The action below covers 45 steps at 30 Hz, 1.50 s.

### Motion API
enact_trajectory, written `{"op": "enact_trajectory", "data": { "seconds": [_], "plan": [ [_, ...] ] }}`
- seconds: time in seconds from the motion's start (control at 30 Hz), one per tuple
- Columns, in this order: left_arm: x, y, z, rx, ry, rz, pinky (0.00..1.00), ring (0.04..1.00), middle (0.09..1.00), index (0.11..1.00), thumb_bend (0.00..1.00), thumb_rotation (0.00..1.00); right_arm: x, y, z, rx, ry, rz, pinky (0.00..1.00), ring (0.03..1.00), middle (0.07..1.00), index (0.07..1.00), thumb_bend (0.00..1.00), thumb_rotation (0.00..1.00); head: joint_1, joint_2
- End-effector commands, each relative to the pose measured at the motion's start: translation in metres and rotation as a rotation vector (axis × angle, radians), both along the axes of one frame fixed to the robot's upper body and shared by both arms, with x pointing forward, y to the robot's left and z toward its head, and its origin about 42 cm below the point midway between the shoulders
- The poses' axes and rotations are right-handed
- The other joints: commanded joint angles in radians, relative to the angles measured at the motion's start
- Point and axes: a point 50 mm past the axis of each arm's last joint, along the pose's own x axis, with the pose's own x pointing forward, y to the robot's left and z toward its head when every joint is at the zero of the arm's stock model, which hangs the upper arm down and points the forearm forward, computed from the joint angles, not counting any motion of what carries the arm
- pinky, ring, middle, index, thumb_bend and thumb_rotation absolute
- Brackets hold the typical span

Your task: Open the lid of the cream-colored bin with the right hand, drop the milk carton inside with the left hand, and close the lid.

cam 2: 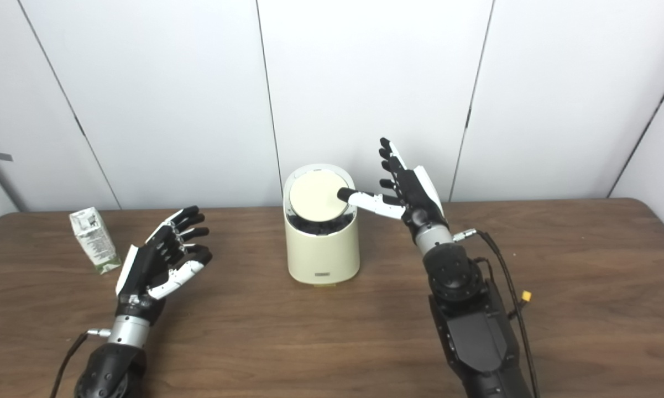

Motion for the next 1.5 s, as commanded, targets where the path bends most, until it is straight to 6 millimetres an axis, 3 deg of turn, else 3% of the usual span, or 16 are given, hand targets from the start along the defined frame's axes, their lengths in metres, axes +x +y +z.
{"op": "enact_trajectory", "data": {
  "seconds": [0.0, 0.27, 0.6, 1.07, 1.47],
  "plan": [
    [-0.021, 0.001, -0.036, -0.016, 0.094, 0.017, 0.62, 0.763, 0.823, 0.864, 0.76, 0.30, 0.010, 0.005, 0.033, -0.009, -0.094, 0.004, 0.86, 0.957, 0.967, 0.994, 0.84, 0.42, -0.001, 0.001],
    [-0.022, -0.001, -0.035, -0.022, 0.089, 0.016, 0.62, 0.763, 0.828, 0.866, 0.76, 0.30, 0.013, 0.012, 0.041, -0.109, -0.118, -0.010, 0.80, 0.921, 0.946, 0.987, 0.88, 0.45, 0.005, 0.008],
    [-0.022, -0.002, -0.033, -0.028, 0.083, 0.016, 0.62, 0.757, 0.822, 0.863, 0.74, 0.28, 0.013, 0.023, 0.052, -0.137, -0.154, -0.002, 0.79, 0.927, 0.963, 0.977, 0.95, 0.38, 0.009, 0.014],
    [-0.021, -0.005, -0.032, -0.018, 0.076, 0.023, 0.62, 0.749, 0.813, 0.859, 0.73, 0.25, 0.020, 0.026, 0.061, -0.257, -0.186, -0.032, 0.63, 0.835, 0.915, 0.965, 0.96, 0.34, 0.015, 0.020],
    [-0.021, -0.007, -0.032, -0.042, 0.079, 0.008, 0.63, 0.757, 0.826, 0.860, 0.75, 0.28, 0.027, 0.027, 0.059, -0.336, -0.183, -0.095, 0.60, 0.811, 0.904, 0.947, 0.94, 0.30, 0.016, 0.029]
  ]
}}
